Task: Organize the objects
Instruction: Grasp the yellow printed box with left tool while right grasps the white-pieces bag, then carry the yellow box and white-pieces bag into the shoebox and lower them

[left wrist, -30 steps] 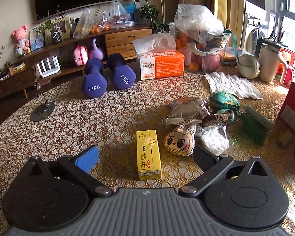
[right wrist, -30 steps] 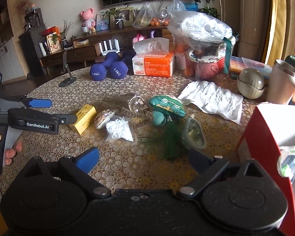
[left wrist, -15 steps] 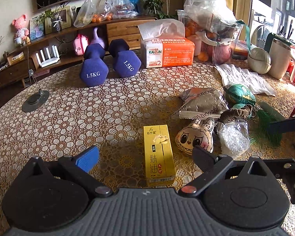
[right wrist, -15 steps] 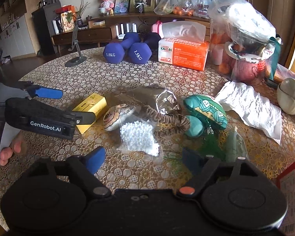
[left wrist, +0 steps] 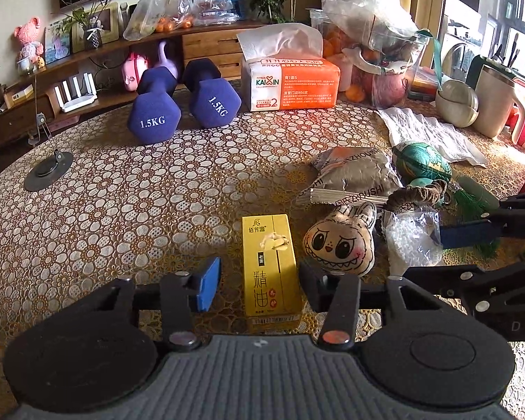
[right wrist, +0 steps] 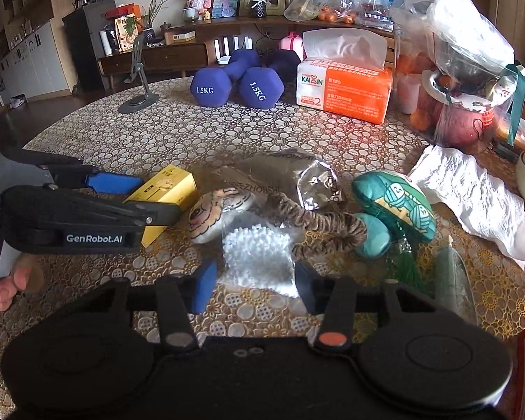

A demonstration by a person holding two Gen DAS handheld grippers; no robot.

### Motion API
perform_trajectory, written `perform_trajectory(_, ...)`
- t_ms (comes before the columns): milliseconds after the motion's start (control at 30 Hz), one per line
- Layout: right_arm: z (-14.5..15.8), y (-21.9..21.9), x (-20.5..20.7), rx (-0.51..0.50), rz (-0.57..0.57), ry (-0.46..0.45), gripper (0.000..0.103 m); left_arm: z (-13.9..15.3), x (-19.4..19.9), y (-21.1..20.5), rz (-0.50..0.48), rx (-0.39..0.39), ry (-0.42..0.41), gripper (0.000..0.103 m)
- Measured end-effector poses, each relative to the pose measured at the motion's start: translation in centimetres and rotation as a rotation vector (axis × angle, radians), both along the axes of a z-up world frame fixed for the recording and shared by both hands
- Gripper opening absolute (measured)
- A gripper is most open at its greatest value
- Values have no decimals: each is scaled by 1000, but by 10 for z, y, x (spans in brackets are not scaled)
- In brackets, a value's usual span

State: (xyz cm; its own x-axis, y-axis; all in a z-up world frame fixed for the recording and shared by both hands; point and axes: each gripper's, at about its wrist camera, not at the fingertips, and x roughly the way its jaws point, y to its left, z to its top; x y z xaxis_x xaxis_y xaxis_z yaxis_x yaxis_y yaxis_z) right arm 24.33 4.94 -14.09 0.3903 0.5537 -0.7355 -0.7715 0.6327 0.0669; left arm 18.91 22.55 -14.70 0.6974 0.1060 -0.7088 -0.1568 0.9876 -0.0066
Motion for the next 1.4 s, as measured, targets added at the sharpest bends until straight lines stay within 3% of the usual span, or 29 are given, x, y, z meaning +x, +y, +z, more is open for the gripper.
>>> perform_trajectory(167, 0, -1, 1, 9, -18, 9, 38, 1, 0, -5, -15, 6, 6, 32)
perform_trajectory(400, 5, -6, -3, 31, -33, 31, 26, 3, -5, -10, -12, 14, 26, 31)
perform_trajectory(767, 18, -27, -25, 72, -39, 71, 24, 14, -32, -16, -2, -4, 44, 31)
perform_trajectory(1067, 51, -60, -46, 130, -74, 75, 23, 50, -55, -40, -40, -17, 14, 31)
perform_trajectory(1400, 102, -123, -78, 184, -119, 27, 23, 103, -77, -106, -158, -13, -20, 31)
